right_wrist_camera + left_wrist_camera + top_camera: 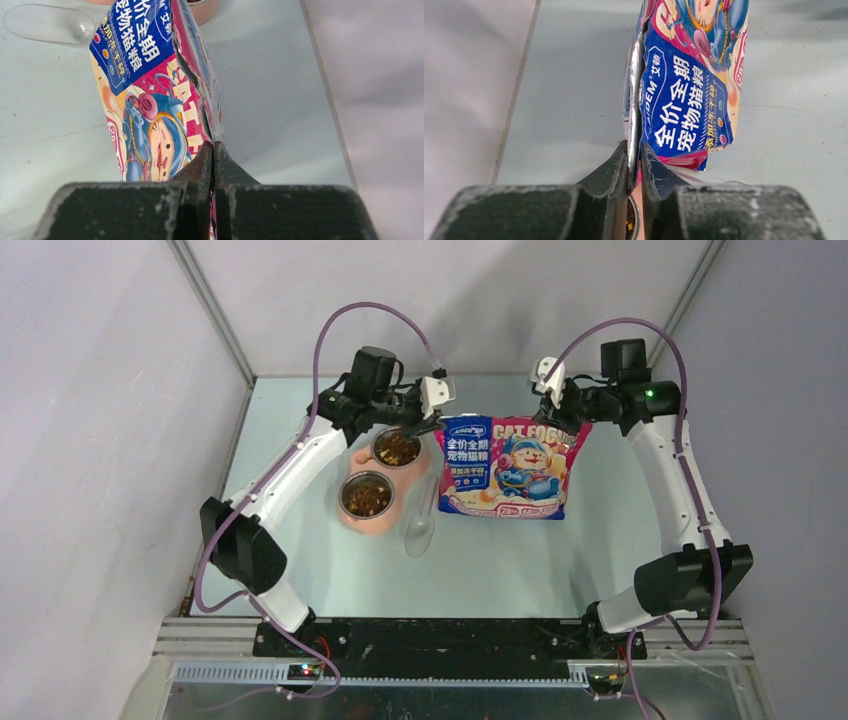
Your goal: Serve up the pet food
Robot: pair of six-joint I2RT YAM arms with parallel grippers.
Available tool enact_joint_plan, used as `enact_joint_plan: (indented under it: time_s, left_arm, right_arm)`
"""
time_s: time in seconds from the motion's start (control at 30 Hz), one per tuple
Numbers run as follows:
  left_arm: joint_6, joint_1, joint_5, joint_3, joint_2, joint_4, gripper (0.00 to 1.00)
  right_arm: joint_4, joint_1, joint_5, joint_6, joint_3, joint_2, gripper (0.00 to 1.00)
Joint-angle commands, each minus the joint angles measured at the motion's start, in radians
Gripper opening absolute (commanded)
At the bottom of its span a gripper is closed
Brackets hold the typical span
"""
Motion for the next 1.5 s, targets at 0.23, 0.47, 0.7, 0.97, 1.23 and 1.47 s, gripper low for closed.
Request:
enact_joint_plan:
  time_s: [0.23,0.47,0.7,0.97,1.23,1.47]
  left_arm:
    - [-0.062,-0.003,0.040,0.047,-0.032,-0.008,0.00]
    - [-0.174,-0.001,0.059,0.032,-0.056,0.067,0.00]
    - [-0.206,0.001,0.066,0.031,-0.067,0.088,0.00]
    - [-0.199,0.019,0.068,0.032,-0.072,0.079,0.00]
    - [-0.192,0.030,0.073,0.039,-0.071,0.067,0.00]
    - [-0.193,0.041,0.075,0.039,-0.069,0.065,0.00]
  right_arm:
    - [0.073,0.085,-0.002,0.076,-0.011,-0.028,0.33]
    - [0.174,0.189,0.049,0.167,-0.002,0.048,0.35]
    - [0.194,0.216,0.109,0.182,0.040,0.119,0.28]
    - [0.152,0.198,0.069,0.174,0.070,0.103,0.11]
    - [0.048,0.155,0.085,0.130,0.121,0.100,0.00]
    - [-0.004,0.114,0.156,0.099,0.131,0.100,0.12]
